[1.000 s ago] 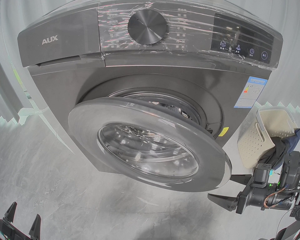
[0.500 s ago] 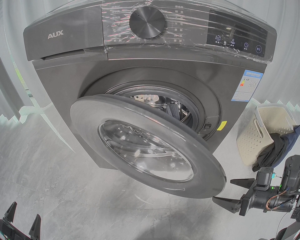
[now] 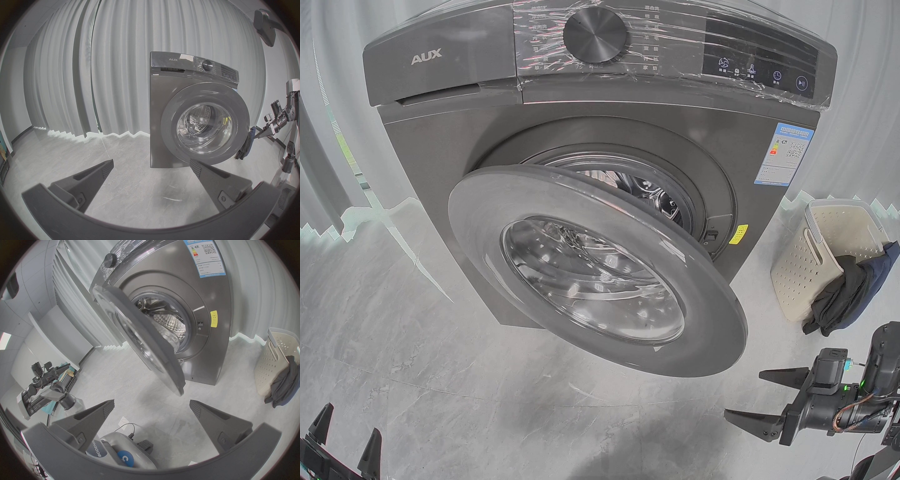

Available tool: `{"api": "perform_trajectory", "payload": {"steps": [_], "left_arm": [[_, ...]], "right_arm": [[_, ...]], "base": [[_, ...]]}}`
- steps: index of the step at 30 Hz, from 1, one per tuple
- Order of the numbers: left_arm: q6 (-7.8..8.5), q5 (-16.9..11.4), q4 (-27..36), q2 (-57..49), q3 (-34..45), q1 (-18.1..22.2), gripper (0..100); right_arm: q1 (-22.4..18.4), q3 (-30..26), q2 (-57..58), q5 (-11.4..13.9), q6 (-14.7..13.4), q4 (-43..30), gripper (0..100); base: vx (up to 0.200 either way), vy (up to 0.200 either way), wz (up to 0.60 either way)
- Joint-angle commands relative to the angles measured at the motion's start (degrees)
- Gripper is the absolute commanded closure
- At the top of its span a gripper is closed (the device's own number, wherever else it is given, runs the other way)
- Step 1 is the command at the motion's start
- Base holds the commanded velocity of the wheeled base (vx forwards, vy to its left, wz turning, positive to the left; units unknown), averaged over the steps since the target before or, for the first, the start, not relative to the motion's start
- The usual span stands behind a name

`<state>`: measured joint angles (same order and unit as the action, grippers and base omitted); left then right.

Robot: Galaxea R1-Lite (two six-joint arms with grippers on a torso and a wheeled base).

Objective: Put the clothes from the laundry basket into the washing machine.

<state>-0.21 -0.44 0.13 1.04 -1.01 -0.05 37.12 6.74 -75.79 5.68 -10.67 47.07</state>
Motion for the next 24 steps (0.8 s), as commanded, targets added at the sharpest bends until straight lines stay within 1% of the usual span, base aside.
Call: {"api": "perform_trajectory", "payload": {"steps": [1, 6, 8, 13, 14, 15, 16, 19, 21, 24], "left_arm": [[0.03, 0.09, -0.05, -1.04, 0.92, -0.04, 0], [0.12, -0.09, -0.05, -1.04, 0.92, 0.05, 0], [0.47, -0.09, -0.05, -1.04, 0.92, 0.05, 0], [-0.50, 0.18, 0.04, -1.04, 0.92, 0.05, 0], [-0.50, 0.18, 0.04, -1.04, 0.92, 0.05, 0], [-0.23, 0.09, 0.04, -1.04, 0.92, 0.05, 0], [0.12, 0.00, 0.04, -1.04, 0.92, 0.05, 0], [0.30, -0.09, 0.04, -1.04, 0.92, 0.05, 0], [0.38, -0.09, 0.04, -1.04, 0.92, 0.05, 0], [0.47, -0.09, 0.04, -1.04, 0.92, 0.05, 0]], "right_arm": [[2.17, -2.17, 4.69, 0.12, -0.14, 0.13, 0], [2.43, -2.87, 5.83, 0.21, 0.30, 0.04, 0], [2.17, -2.17, 5.92, 0.21, 0.47, 0.22, 0], [1.20, 1.26, 5.30, 0.12, 0.82, 0.22, 0], [1.02, 1.43, 5.21, 0.12, 0.82, 0.13, 0], [-0.38, 2.93, 4.25, 0.21, 0.82, 0.04, 0], [-0.65, 3.81, 3.19, 0.30, 0.82, 0.13, 0], [-0.65, 6.27, 0.12, 0.30, 0.82, 0.13, 0], [-0.65, 7.50, -1.73, 0.30, 1.53, 0.22, 0], [-0.73, 8.11, -4.02, 0.30, 1.61, 0.22, 0]], "base": [[0.000, 0.000, 0.00], [0.000, 0.000, 0.00], [0.000, 0.000, 0.00], [0.000, 0.000, 0.00], [0.000, 0.000, 0.00], [0.000, 0.000, 0.00], [0.000, 0.000, 0.00], [0.000, 0.000, 0.00], [0.000, 0.000, 0.00], [0.000, 0.000, 0.00]]}}
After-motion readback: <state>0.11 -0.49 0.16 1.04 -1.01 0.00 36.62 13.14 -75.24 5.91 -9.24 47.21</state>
